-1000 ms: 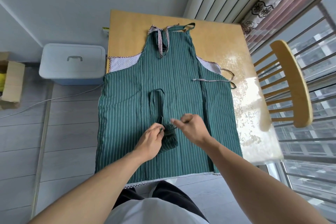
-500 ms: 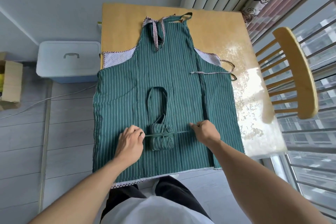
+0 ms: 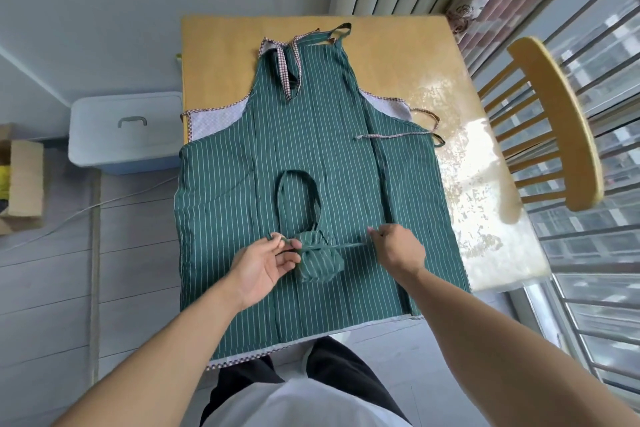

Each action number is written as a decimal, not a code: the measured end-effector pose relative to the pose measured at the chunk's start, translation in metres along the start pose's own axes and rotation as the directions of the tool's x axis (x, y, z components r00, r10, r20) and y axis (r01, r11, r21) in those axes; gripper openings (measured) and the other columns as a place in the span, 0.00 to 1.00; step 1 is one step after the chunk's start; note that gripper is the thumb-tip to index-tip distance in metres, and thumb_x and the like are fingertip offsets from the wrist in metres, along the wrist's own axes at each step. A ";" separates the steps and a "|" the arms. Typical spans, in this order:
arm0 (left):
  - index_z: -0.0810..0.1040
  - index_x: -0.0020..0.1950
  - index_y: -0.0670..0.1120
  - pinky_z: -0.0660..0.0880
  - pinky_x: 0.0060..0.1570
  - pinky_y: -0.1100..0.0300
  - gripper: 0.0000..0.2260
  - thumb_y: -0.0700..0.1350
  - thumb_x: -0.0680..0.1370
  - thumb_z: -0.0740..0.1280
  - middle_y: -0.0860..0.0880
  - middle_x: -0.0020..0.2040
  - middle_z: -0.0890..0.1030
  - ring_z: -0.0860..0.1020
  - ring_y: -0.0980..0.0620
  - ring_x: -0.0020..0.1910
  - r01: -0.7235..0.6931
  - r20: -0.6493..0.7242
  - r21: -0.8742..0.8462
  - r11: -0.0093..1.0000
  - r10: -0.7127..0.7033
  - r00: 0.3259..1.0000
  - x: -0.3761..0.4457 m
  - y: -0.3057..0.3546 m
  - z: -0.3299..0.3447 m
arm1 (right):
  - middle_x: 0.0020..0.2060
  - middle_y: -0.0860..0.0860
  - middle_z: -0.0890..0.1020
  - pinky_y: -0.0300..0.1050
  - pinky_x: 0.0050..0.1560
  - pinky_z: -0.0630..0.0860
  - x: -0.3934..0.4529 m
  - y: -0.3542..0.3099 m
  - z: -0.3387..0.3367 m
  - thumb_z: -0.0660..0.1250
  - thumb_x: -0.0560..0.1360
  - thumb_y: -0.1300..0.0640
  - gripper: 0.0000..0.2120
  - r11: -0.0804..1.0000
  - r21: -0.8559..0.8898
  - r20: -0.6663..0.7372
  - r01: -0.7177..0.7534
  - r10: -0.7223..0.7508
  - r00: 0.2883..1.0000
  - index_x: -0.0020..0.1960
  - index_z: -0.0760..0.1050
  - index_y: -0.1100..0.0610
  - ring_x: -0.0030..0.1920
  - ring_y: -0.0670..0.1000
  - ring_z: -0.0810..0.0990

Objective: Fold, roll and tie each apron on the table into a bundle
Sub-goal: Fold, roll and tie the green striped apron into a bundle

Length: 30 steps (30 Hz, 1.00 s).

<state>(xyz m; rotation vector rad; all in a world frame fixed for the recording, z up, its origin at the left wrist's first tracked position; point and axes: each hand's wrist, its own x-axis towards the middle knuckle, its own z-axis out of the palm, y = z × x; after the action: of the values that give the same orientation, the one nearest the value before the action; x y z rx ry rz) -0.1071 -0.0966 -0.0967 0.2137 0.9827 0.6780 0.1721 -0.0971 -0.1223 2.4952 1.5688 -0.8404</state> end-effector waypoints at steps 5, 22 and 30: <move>0.77 0.51 0.36 0.81 0.52 0.54 0.12 0.41 0.86 0.57 0.38 0.50 0.81 0.83 0.47 0.46 -0.001 -0.119 0.630 0.777 0.098 0.988 0.016 0.001 0.002 | 0.45 0.55 0.88 0.51 0.51 0.83 0.001 -0.028 -0.020 0.68 0.81 0.48 0.18 0.470 0.858 0.189 -0.206 0.083 0.978 0.47 0.77 0.64 0.44 0.51 0.86; 0.84 0.49 0.48 0.83 0.44 0.51 0.05 0.43 0.81 0.69 0.51 0.36 0.86 0.85 0.57 0.36 -0.170 -0.010 0.845 0.507 0.333 0.943 0.033 -0.009 0.028 | 0.43 0.49 0.86 0.48 0.48 0.83 -0.033 -0.083 -0.030 0.72 0.76 0.66 0.11 0.791 0.461 0.150 0.402 -0.516 0.844 0.47 0.75 0.53 0.44 0.48 0.85; 0.80 0.35 0.58 0.70 0.28 0.61 0.14 0.49 0.81 0.69 0.49 0.33 0.83 0.75 0.55 0.27 -0.124 0.025 0.920 0.372 0.260 0.965 0.042 -0.001 0.033 | 0.59 0.49 0.83 0.45 0.61 0.77 -0.030 -0.099 -0.034 0.66 0.80 0.63 0.17 0.769 0.150 0.091 0.622 -0.637 0.765 0.67 0.78 0.53 0.59 0.48 0.78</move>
<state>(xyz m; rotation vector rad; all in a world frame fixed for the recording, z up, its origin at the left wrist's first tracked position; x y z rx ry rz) -0.0641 -0.0669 -0.1085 1.3385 1.4047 0.2630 0.0919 -0.0626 -0.0576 1.8855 2.4111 -1.1611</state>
